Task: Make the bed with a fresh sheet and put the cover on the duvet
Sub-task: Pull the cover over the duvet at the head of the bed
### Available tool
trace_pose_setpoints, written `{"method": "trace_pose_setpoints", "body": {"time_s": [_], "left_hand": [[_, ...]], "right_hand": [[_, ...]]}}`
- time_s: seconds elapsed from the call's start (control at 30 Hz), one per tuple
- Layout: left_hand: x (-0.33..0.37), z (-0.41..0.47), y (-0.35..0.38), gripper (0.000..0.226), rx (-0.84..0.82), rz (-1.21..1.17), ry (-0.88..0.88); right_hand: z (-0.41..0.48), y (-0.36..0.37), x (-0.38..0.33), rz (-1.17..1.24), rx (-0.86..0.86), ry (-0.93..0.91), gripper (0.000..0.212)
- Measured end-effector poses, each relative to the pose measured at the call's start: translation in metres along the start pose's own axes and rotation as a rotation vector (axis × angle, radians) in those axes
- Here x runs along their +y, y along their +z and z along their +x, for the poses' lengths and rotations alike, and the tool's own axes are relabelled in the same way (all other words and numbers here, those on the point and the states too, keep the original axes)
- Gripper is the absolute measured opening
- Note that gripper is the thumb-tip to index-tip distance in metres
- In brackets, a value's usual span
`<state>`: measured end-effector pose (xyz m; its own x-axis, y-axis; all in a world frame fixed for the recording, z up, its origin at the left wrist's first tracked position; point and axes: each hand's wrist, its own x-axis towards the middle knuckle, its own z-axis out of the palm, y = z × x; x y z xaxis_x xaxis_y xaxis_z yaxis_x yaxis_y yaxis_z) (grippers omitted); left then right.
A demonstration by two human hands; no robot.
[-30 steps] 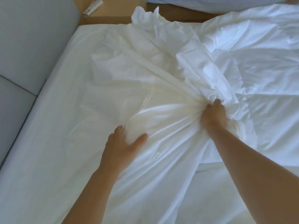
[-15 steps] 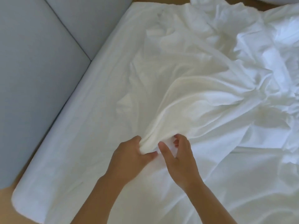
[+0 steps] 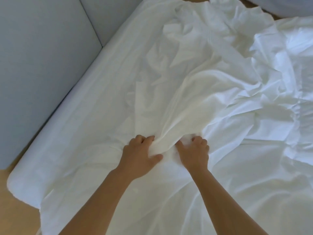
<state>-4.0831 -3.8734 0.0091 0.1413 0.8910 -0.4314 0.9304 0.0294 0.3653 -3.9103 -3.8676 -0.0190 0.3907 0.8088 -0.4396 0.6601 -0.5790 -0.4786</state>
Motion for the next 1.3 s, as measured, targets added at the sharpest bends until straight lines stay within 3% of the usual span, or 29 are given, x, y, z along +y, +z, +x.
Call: {"method": "trace_pose_setpoints", "body": {"time_s": [0.07,0.13,0.27,0.33,0.4,0.5,0.53,0.57,0.63,0.7,0.77,0.83,0.93,1.0,1.03,1.1,1.17,1.2,1.23,1.3], "left_hand": [[0.001,0.004,0.0,0.073,-0.003,-0.104,-0.023],[0.003,0.01,-0.004,0.072,0.002,-0.22,-0.048],[0.01,0.029,-0.011,0.061,0.078,-0.429,-0.145],[0.016,0.043,-0.015,0.063,0.041,-0.344,-0.193],[0.024,0.054,-0.019,0.062,-0.056,-0.207,-0.221],[0.035,0.063,-0.017,0.029,-0.053,-0.197,-0.14],[0.037,0.063,-0.018,0.033,0.014,-0.186,-0.114],[0.037,0.062,-0.02,0.035,0.101,-0.148,-0.093],[0.03,0.063,-0.027,0.032,0.287,-0.103,-0.06],[0.016,0.07,-0.038,0.029,0.416,-0.129,-0.086],[0.004,0.077,-0.051,0.027,0.462,-0.223,-0.161],[-0.004,0.085,-0.061,0.026,0.293,-0.347,-0.171],[-0.014,0.087,-0.065,0.025,-0.434,-0.523,-0.096],[-0.035,0.092,-0.063,0.024,-0.696,-0.725,-0.083],[-0.048,0.096,-0.06,0.024,-0.699,-0.824,-0.088],[-0.078,0.104,-0.047,0.024,-0.481,-0.903,-0.118],[-0.107,0.112,-0.031,0.026,-0.108,-0.672,-0.167],[-0.121,0.114,-0.023,0.038,0.001,-0.526,-0.195],[-0.131,0.113,-0.016,0.054,0.024,-0.464,-0.235],[-0.141,0.108,-0.005,0.074,-0.133,-0.56,-0.315]], "right_hand": [[-0.002,0.001,0.005,-0.055,-0.14,-0.068,0.032],[-0.007,0.0,0.004,-0.053,-0.161,-0.163,0.037],[-0.022,-0.025,0.025,0.111,0.065,-0.164,0.038],[-0.032,-0.042,0.051,0.221,0.264,-0.04,0.036],[-0.046,-0.049,0.077,0.311,0.334,0.156,0.038],[-0.059,-0.036,0.099,0.214,0.084,0.336,0.039],[-0.063,-0.033,0.097,0.149,0.009,0.348,0.038],[-0.065,-0.032,0.092,0.1,0.006,0.324,0.034],[-0.069,-0.035,0.078,0.09,0.225,0.147,0.009],[-0.08,-0.039,0.045,0.169,0.441,-0.132,0.016],[-0.09,-0.033,0.006,0.255,0.398,-0.323,0.016],[-0.095,-0.018,-0.036,0.343,0.156,-0.271,0.021],[-0.079,0.008,-0.076,0.365,-0.119,0.076,0.065],[-0.063,0.024,-0.092,0.422,-0.159,0.274,0.091],[-0.055,0.033,-0.097,0.438,-0.145,0.362,0.1],[-0.041,0.054,-0.106,0.387,-0.084,0.476,0.107],[-0.031,0.073,-0.111,0.25,-0.013,0.5,0.093],[-0.027,0.081,-0.11,0.214,0.034,0.505,0.082],[-0.023,0.087,-0.107,0.229,0.071,0.513,0.07],[-0.018,0.089,-0.1,0.313,0.121,0.535,0.053]]}}
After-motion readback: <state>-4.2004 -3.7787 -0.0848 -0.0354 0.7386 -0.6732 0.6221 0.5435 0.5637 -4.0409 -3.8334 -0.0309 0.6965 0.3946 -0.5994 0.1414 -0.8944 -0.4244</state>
